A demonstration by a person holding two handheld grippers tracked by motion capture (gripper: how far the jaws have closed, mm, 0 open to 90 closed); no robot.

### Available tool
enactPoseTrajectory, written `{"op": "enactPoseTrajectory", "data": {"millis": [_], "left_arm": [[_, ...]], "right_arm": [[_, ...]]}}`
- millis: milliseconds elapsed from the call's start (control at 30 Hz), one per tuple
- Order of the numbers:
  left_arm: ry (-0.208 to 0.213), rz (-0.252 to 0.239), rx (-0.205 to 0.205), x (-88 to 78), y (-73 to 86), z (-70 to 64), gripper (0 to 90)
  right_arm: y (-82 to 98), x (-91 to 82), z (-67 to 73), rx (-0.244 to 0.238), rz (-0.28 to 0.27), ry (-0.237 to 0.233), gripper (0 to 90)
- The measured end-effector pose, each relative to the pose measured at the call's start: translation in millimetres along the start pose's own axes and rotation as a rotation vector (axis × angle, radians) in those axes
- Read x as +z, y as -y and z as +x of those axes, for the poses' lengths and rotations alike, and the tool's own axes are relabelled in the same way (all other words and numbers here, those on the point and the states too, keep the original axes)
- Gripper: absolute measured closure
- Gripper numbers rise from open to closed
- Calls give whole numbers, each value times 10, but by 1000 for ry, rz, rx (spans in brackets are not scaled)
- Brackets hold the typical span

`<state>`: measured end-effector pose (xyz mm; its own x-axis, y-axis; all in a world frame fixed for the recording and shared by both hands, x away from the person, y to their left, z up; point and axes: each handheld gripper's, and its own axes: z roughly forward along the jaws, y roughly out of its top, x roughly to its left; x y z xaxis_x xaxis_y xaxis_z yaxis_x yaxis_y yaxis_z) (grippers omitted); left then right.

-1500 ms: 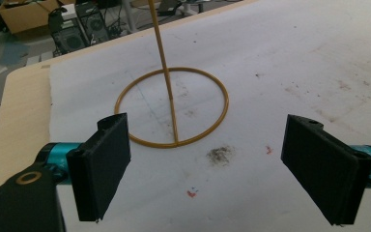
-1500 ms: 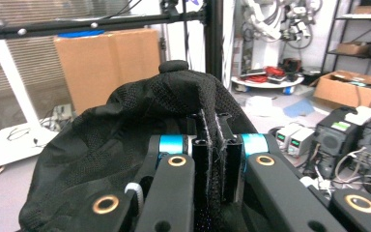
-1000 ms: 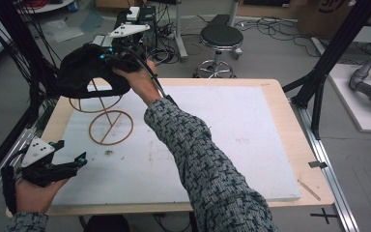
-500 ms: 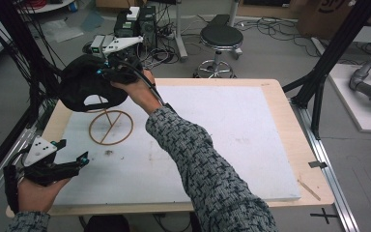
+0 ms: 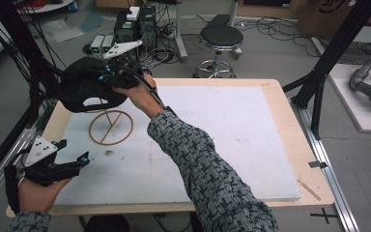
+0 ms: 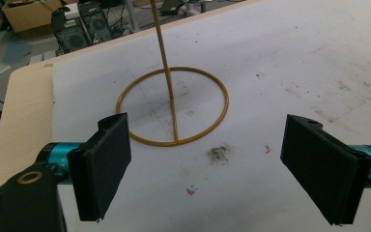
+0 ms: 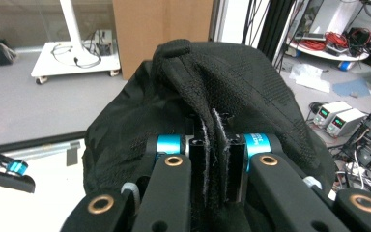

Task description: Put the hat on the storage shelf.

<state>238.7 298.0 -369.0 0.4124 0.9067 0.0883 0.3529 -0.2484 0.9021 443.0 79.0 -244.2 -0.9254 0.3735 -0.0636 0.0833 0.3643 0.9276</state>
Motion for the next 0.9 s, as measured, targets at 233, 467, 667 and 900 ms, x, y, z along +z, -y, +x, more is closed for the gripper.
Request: {"op": "enactPoseTrajectory", "data": {"millis": [233, 467, 667, 900], "left_arm": [[0, 1, -1, -5, -2, -4, 185], [1, 6, 2, 9, -2, -3, 185], [1, 6, 4, 34, -20, -23, 185], [6, 6, 11, 83, -54, -58, 185]], "right_arm": [[15, 3, -17, 0, 6, 3, 756], [76, 16, -30, 7, 19, 23, 613], [87, -56, -81, 9, 9, 41, 581], [157, -224, -181, 29, 11, 74, 500]]}}
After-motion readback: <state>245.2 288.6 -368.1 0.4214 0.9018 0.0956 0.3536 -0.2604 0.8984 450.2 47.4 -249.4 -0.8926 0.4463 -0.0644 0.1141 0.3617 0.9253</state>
